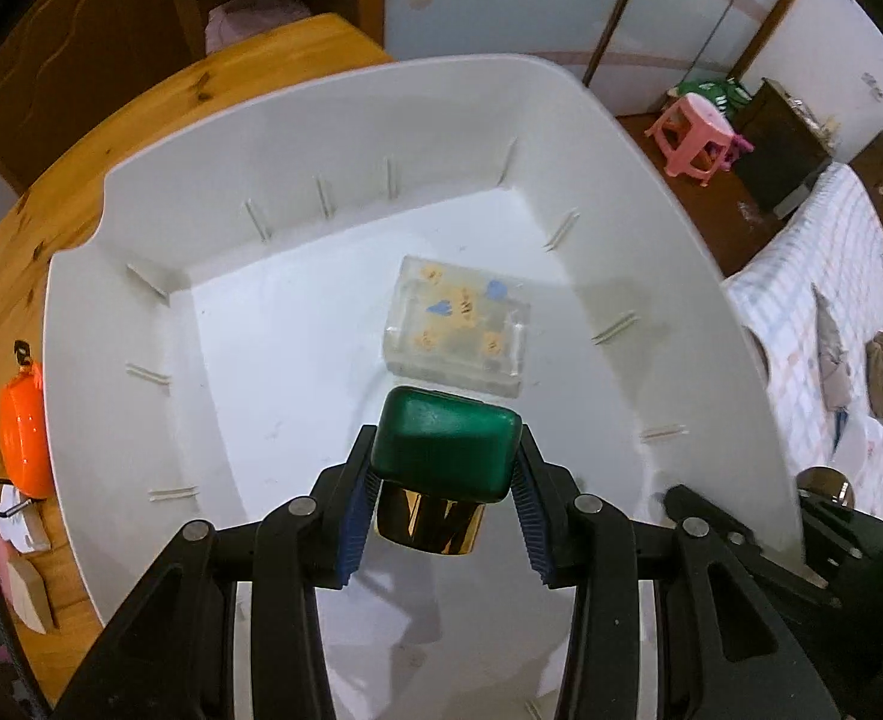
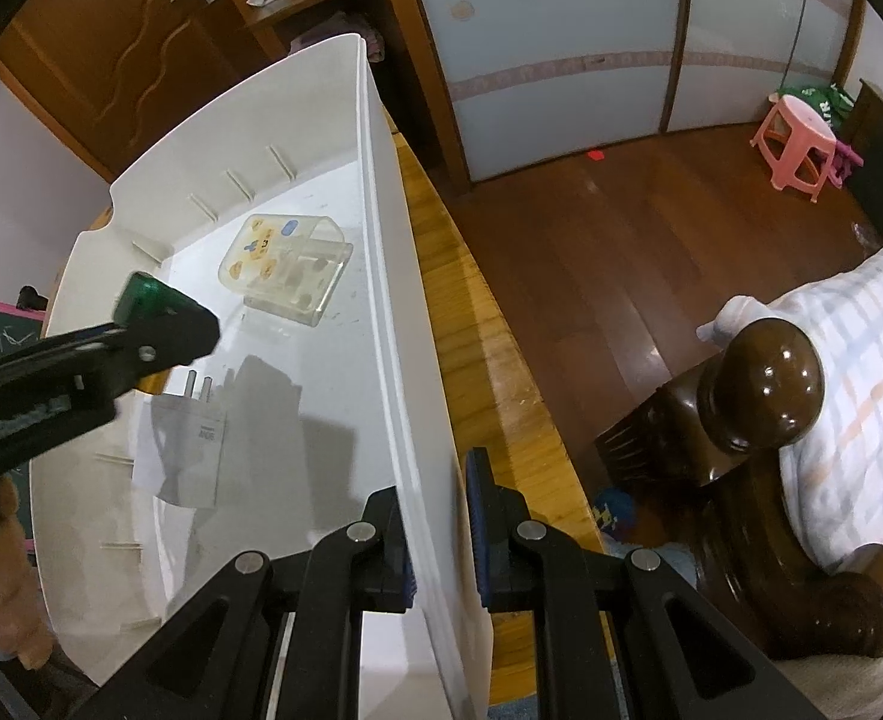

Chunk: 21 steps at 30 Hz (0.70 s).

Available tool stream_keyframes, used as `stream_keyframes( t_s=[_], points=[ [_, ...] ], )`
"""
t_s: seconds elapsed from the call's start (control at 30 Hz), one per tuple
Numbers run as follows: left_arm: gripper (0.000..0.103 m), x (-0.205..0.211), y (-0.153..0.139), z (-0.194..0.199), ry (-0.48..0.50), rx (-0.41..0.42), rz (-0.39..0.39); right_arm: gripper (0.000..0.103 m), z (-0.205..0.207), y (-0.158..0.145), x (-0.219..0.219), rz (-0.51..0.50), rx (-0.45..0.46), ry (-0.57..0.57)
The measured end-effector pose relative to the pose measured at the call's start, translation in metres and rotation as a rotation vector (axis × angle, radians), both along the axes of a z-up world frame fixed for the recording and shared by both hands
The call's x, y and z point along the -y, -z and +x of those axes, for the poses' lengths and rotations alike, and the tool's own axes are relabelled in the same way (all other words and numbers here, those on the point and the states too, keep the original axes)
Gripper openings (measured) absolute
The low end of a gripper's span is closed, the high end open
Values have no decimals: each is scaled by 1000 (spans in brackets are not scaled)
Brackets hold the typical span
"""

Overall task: Organize rigid objects
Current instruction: 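Carry the jar into the white bin and open the left gripper, then withdraw the left tool from the bin toward the beige box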

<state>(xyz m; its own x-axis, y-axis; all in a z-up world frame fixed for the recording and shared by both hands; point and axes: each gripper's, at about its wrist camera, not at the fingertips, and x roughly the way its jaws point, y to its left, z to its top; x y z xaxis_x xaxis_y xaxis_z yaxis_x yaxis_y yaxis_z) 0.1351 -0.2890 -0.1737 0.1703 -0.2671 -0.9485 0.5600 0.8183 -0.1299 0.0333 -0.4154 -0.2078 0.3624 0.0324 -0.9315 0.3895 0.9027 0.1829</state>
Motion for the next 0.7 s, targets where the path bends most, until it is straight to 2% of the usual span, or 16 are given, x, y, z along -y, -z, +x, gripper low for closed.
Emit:
stream_keyframes(
  t_s=[0.3, 0.43, 0.57, 0.7],
  points=[
    [46, -7, 14, 8, -73, -29, 59, 14, -1, 0, -2, 1, 6, -11],
    [66, -7, 20, 8, -88, -44, 92, 14, -1, -1, -2, -2, 11, -14],
    [67, -16, 17, 5, -107, -47, 96, 14, -1, -2, -3, -7, 9, -14],
    [67, -30, -1, -1, -123, 12, 91, 14, 0, -2, -5, -12, 6, -12]
  ],
)
